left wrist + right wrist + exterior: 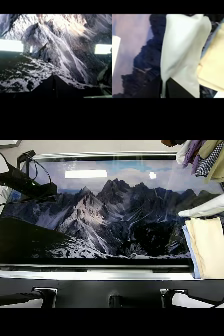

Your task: Fold the clothes and pants, and hang the long-sleeved shirts on hangers.

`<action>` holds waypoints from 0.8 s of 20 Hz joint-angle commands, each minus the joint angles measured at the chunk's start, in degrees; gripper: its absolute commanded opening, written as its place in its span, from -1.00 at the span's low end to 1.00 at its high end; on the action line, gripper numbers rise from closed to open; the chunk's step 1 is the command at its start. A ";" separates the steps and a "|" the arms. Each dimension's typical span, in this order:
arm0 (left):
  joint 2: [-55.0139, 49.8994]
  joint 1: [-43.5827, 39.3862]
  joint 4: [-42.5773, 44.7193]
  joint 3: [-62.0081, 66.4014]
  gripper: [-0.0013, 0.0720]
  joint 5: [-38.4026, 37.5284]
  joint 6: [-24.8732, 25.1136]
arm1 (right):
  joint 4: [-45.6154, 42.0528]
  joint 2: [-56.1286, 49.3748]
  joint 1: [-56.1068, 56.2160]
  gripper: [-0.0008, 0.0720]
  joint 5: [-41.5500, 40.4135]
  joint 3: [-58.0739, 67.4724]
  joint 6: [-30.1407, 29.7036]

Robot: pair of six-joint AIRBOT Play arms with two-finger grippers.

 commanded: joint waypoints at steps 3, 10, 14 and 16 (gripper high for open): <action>-0.04 -0.02 0.02 -0.02 -0.91 -0.70 0.02 | -9.33 1.14 -0.04 -0.90 16.57 -0.22 -6.10; -0.07 -0.02 0.02 -0.02 -0.91 -0.96 0.04 | -23.71 6.47 -0.07 -0.90 20.72 -17.20 -12.09; -0.07 -0.02 0.02 -0.02 -0.91 -1.01 0.04 | -26.03 13.60 -4.68 -0.90 14.16 -34.47 -8.31; -0.07 -0.02 0.02 -0.02 -0.91 -0.96 0.04 | -25.97 15.93 -8.90 -0.90 11.76 -40.65 -8.31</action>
